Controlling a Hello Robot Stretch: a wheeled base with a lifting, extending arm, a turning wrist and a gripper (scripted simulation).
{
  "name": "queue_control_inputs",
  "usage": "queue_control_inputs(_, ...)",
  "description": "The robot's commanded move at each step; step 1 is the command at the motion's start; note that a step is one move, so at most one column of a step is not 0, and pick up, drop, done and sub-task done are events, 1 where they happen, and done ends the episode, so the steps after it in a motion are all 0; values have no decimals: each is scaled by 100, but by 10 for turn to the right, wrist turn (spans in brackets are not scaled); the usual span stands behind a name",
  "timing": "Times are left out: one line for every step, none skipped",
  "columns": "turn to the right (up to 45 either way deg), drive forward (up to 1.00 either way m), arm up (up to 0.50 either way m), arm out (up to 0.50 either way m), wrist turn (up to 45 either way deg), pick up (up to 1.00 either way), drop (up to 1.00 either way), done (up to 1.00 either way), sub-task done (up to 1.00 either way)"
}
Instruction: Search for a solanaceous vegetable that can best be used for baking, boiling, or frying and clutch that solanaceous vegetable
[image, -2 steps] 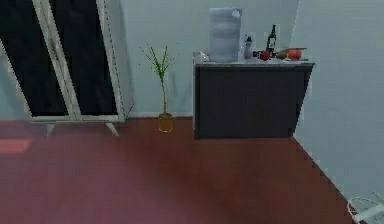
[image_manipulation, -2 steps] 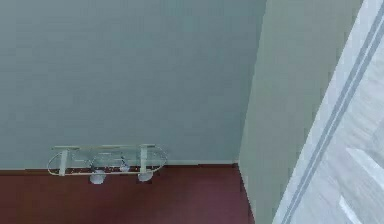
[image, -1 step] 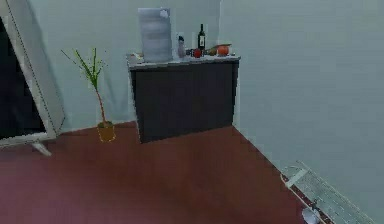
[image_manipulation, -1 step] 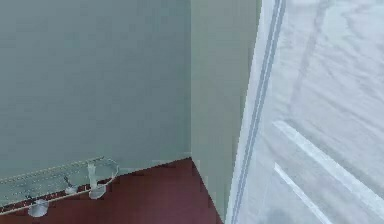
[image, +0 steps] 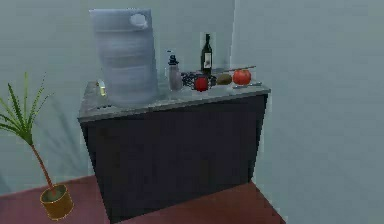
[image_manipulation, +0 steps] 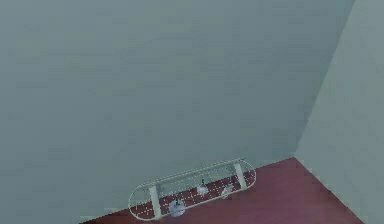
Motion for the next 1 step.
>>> queue_control_inputs(60, 0, 0, 0, 0, 0, 0, 0, 0)
